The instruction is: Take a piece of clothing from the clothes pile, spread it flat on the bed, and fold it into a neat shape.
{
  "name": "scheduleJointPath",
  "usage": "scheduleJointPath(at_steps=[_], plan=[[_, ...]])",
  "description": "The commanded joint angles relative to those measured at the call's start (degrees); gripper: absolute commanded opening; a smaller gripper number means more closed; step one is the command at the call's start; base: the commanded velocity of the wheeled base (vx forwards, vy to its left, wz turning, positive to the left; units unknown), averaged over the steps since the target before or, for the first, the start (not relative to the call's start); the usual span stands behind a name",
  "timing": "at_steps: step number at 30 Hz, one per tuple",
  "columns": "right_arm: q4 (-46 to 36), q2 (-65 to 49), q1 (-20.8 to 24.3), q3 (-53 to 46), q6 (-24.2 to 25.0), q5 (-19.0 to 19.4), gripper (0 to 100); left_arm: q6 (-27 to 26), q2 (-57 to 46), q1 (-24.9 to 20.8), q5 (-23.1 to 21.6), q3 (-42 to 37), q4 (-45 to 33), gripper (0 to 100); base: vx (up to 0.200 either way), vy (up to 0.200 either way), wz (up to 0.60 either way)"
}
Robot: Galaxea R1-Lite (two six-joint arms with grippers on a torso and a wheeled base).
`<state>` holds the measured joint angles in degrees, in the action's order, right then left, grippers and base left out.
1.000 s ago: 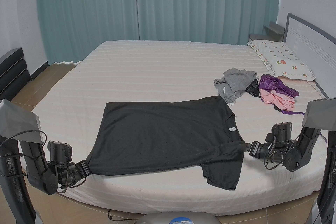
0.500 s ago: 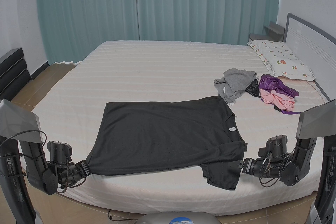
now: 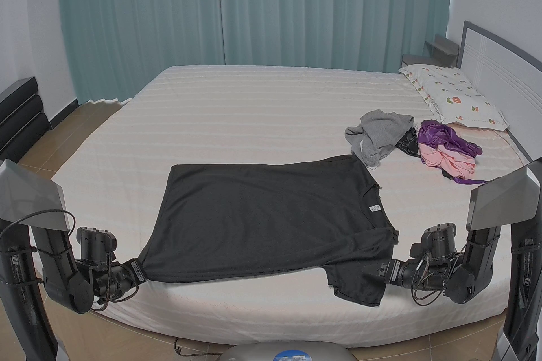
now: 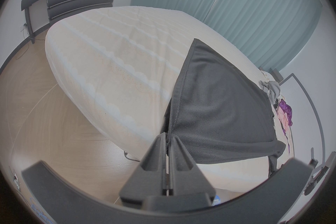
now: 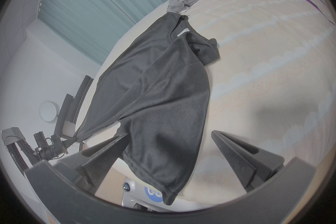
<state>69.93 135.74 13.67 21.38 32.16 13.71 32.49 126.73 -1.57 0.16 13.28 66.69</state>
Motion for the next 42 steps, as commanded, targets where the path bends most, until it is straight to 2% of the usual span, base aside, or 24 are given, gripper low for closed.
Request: scheduleJointPath(at_steps=[1,5,11,12,22,25,28,33,38,42], plan=[[-0.05,0.84,0.13,0.94,0.01,-0.44,100,0.03,0.09,-0.01,0.02,0.00,0.01,0,0.000,0.000,0.00],[-0.05,1.28,0.22,1.38,0.27,-0.79,100,0.03,0.09,-0.01,0.02,0.00,0.10,0,0.000,0.000,0.00],[-0.14,1.28,1.36,2.96,4.32,-2.38,100,0.03,0.09,-0.10,0.02,0.00,0.10,0,0.000,0.000,0.00],[-0.14,1.28,1.36,2.96,4.32,-2.55,0,0.03,0.09,-0.10,0.02,0.00,0.01,0,0.000,0.000,0.00],[-0.58,0.31,1.28,1.56,4.32,-3.43,0,0.03,0.09,-0.10,0.02,0.00,0.01,0,0.000,0.000,0.00],[-0.67,-1.71,0.31,0.50,3.61,-5.28,0,-0.06,-0.26,-0.10,0.02,-0.09,0.01,0,0.000,0.000,0.00],[-1.11,-3.99,-0.66,-1.26,3.17,-5.19,0,0.03,-0.52,-0.01,0.02,-0.09,0.01,0,0.000,0.000,0.00],[-0.93,-9.00,-2.50,-7.14,0.10,-4.05,0,-0.06,-1.93,0.08,0.19,-0.53,0.01,0,0.000,0.000,0.00],[0.21,-12.17,-3.29,-12.15,-0.43,-0.53,0,-0.76,-3.86,0.34,0.37,-1.06,0.01,0,0.000,0.000,0.00],[1.79,-14.19,-3.29,-15.23,-0.52,-0.09,0,-1.90,-5.62,1.22,0.37,-1.76,-0.25,0,0.000,0.000,0.00]])
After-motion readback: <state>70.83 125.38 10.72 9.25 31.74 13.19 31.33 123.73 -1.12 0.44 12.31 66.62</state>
